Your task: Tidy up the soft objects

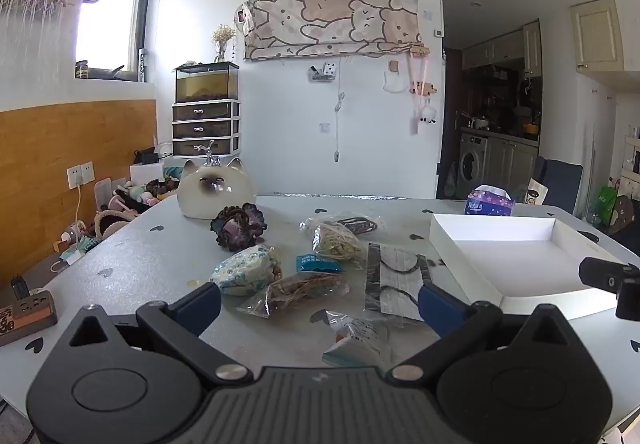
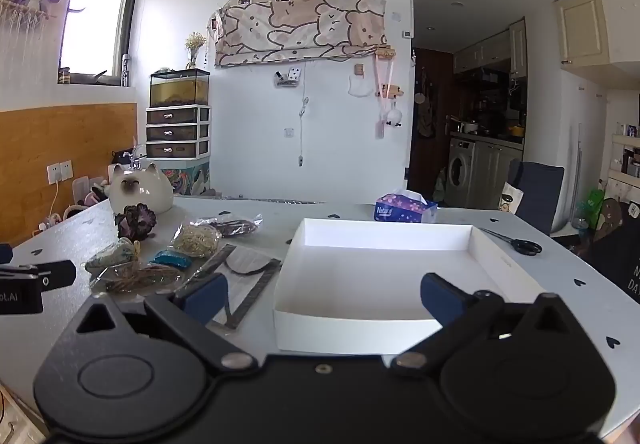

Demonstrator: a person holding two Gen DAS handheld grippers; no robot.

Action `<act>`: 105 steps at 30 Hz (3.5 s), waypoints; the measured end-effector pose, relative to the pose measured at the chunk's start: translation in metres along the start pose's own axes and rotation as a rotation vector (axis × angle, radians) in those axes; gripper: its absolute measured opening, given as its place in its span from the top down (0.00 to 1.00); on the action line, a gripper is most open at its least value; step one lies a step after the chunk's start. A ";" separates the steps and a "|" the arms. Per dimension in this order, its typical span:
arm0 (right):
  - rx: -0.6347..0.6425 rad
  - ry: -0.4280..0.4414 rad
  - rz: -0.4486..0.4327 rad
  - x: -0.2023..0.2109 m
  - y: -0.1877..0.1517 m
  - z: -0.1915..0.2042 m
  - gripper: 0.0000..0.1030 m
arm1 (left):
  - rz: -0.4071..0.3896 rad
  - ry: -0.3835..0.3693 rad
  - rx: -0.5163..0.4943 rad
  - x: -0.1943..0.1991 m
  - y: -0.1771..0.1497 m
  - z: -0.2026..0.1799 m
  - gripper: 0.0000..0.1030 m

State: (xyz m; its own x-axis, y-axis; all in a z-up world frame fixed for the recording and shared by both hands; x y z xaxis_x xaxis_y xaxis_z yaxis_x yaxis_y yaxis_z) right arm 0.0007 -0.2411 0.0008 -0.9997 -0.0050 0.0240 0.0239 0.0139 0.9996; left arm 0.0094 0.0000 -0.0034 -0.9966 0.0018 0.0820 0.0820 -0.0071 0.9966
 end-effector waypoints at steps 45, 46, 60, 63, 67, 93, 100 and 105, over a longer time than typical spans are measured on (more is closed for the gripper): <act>0.003 0.001 0.018 -0.003 -0.003 0.001 0.00 | 0.000 -0.002 0.009 0.000 -0.002 0.000 0.00; 0.002 0.001 0.018 -0.004 -0.003 0.001 0.00 | 0.000 -0.002 0.009 0.000 -0.002 0.000 0.00; 0.003 0.003 0.019 -0.004 -0.004 0.002 0.00 | 0.002 -0.001 0.009 -0.003 -0.003 0.000 0.00; 0.004 0.003 0.020 -0.004 -0.004 0.002 0.00 | 0.002 -0.001 0.010 -0.003 -0.003 0.000 0.00; 0.004 0.003 0.020 -0.004 -0.004 0.002 0.00 | 0.002 0.000 0.011 -0.003 -0.003 0.000 0.00; 0.005 0.001 0.020 -0.004 -0.005 0.004 0.00 | 0.002 -0.001 0.011 -0.003 -0.003 0.000 0.00; 0.005 0.001 0.020 -0.004 -0.005 0.004 0.00 | 0.003 -0.001 0.012 -0.003 -0.003 0.000 0.00; 0.006 0.001 0.020 -0.004 -0.005 0.004 0.00 | 0.003 -0.001 0.011 -0.003 -0.003 0.000 0.00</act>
State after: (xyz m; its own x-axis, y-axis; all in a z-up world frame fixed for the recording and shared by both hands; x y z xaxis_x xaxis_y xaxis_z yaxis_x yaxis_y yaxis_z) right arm 0.0043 -0.2372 -0.0042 -0.9990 -0.0057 0.0439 0.0438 0.0201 0.9988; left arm 0.0120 0.0001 -0.0065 -0.9964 0.0030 0.0850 0.0851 0.0042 0.9964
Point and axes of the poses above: each gripper's, at about its wrist camera, not at the fingertips, and x roughly against the way its jaws point, z to its left, y to its top, the point moved 1 cm from there along -x, roughly the way its jaws point, and after that the axes turned 15 degrees about -z, right-handed, at the moved point
